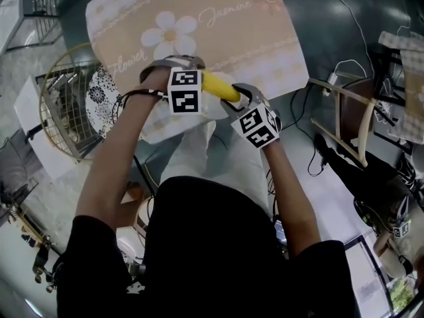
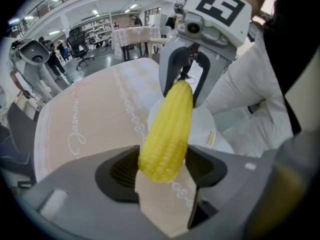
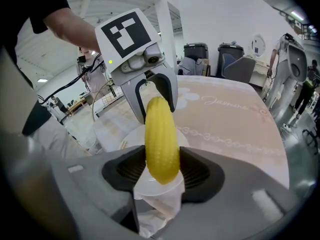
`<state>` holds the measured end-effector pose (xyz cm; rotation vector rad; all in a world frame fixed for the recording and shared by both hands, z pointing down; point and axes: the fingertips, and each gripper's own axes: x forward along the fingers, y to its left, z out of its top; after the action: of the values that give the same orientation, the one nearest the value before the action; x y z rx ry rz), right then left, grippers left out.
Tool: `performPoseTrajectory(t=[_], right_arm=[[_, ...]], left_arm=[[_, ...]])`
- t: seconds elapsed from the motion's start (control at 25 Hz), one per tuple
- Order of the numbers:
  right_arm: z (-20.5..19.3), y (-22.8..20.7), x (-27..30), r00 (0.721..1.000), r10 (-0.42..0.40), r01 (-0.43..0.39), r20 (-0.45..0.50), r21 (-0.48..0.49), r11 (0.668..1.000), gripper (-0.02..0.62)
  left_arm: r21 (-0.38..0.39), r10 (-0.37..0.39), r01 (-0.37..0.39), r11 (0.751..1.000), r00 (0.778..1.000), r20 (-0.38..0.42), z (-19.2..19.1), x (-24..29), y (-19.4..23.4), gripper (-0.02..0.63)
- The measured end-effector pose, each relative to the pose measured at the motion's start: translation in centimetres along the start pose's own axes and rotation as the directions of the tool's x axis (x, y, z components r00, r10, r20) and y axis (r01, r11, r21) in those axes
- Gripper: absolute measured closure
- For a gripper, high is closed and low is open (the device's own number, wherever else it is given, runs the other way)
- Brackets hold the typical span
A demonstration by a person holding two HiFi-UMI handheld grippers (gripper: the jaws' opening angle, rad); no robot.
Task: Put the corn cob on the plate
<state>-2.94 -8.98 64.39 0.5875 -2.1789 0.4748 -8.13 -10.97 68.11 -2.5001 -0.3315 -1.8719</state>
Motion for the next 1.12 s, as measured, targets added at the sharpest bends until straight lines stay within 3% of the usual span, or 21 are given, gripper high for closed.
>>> performPoseTrajectory(t=[0.52, 1.12], right_arm=[[-2.9, 1.2, -0.2, 0.999, 0.017, -0.017, -0.04, -0.008, 1.0, 0.387], [-4.2, 1.6, 0.4, 0.997, -0.001, -0.005, -0.072, -0.082, 0.997, 0.387]], left_arm=[[-0.011, 0.01, -0.01, 1.0, 0.999, -0.036, 0.9, 1.9, -2.2, 0.308], [-0.002, 0.032, -0.033, 0.999, 0.998, -0.047, 0.6, 2.9, -3.1, 0.322]])
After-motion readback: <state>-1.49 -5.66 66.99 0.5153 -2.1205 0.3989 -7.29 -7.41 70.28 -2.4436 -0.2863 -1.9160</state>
